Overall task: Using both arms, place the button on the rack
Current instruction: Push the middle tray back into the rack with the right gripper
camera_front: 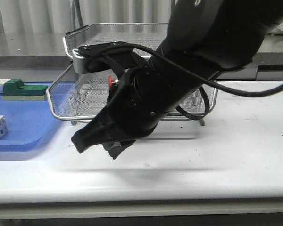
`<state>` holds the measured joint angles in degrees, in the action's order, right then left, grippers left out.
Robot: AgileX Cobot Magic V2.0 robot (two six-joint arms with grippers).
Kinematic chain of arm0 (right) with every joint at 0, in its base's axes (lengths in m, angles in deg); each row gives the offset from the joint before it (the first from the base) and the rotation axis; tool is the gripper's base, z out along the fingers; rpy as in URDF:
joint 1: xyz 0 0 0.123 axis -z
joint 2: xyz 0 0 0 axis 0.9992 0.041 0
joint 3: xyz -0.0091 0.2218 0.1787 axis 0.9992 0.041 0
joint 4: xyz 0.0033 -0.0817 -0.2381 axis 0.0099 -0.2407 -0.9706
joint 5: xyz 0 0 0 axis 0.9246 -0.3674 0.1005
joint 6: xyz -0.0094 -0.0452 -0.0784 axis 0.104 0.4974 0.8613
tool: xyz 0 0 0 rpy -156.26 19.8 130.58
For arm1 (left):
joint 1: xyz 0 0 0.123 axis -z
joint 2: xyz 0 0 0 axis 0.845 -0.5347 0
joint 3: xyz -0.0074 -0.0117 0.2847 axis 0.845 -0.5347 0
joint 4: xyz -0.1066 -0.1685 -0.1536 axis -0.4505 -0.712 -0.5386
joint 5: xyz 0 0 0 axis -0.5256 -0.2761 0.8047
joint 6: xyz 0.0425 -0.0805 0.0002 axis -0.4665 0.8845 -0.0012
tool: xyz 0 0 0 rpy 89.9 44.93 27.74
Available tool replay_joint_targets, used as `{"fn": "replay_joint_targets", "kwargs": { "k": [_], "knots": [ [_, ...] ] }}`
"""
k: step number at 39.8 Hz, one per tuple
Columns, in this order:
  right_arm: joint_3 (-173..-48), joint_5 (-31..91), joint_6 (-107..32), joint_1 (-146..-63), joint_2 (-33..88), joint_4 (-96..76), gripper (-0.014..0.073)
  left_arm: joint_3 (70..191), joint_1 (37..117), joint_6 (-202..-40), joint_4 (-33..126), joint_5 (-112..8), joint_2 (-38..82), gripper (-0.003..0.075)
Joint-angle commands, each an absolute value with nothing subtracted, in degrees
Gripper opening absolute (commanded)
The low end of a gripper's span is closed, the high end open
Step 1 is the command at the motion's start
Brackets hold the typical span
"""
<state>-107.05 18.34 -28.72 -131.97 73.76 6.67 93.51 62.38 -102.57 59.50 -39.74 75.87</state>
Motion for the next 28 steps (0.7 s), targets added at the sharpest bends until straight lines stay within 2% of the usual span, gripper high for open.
{"fn": "replay_joint_targets", "kwargs": {
  "k": [1, 28],
  "knots": [
    [-109.2, 13.8, -28.5, -130.8, 70.6, 5.8, -0.006, 94.9, 62.2, -101.9, 58.5, -44.6, 75.2, -0.0019],
    [-117.3, 14.4, -28.5, -122.1, 70.8, 4.8, -0.006, 94.9, 62.2, -101.9, 58.5, -44.6, 75.2, -0.0019]
  ]
}}
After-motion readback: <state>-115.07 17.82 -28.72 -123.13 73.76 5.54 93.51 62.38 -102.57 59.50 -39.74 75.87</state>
